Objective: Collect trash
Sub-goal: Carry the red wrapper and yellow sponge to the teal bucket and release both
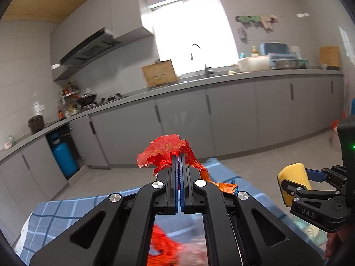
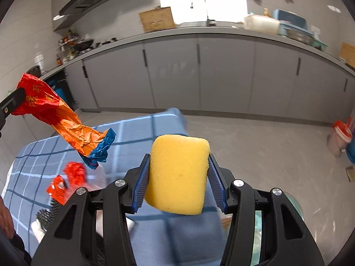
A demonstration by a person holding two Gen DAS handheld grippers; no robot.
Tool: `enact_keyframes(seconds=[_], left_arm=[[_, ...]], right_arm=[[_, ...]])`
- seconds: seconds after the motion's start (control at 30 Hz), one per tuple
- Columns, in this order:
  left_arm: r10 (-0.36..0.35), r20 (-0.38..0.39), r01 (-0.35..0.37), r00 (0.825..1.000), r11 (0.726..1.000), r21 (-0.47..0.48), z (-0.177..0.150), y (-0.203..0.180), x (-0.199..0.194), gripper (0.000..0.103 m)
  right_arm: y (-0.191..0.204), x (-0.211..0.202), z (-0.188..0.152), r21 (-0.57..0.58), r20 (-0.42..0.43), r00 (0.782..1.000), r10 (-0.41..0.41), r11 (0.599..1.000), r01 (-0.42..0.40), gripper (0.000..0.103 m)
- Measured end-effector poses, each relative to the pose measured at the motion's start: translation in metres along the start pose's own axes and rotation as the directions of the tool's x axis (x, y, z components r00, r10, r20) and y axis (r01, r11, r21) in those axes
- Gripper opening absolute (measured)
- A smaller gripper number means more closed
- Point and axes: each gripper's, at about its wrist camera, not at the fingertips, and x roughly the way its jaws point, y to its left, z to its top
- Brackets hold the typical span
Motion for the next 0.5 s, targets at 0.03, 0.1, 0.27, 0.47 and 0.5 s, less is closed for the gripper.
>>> enact_keyframes(seconds=[0.03,0.1,0.27,0.47,0.5], left_arm=[[-0.015,-0.001,0.015,1.000,1.000,0.007,0.000,-0.008,0.000,0.002],[-0.040,-0.002,0.040,0.999,0.999,0.023,0.001,-0.025,0.001,0.002],[-0.103,-0.003,0.103,0.995,0.993,0.056,0.002,-0.061,0.001,0.002],[-0.202,-0.020,0.203,0.979,0.974,0.099,-0.002,-0.112,-0.002,0.002],[-0.212,-0.023,0.214,0.977,0.971,0.104,-0.003,-0.119,-0.002,0.002]], right_arm=[[-0.011,-0.001,-0.004,0.013,-0.004,1.000,-0.011,1.000,0.011,0.051],[-0.029,-0.002,-0.009,0.030,-0.009,1.000,-0.030,0.999,0.030,0.051],[-0.068,-0.005,-0.027,0.077,-0.027,0.996,-0.081,0.994,0.083,0.051],[-0.122,-0.008,-0.049,0.131,-0.054,0.987,-0.149,0.979,0.155,0.051],[-0.127,-0.008,-0.051,0.137,-0.059,0.986,-0.157,0.977,0.163,0.051]])
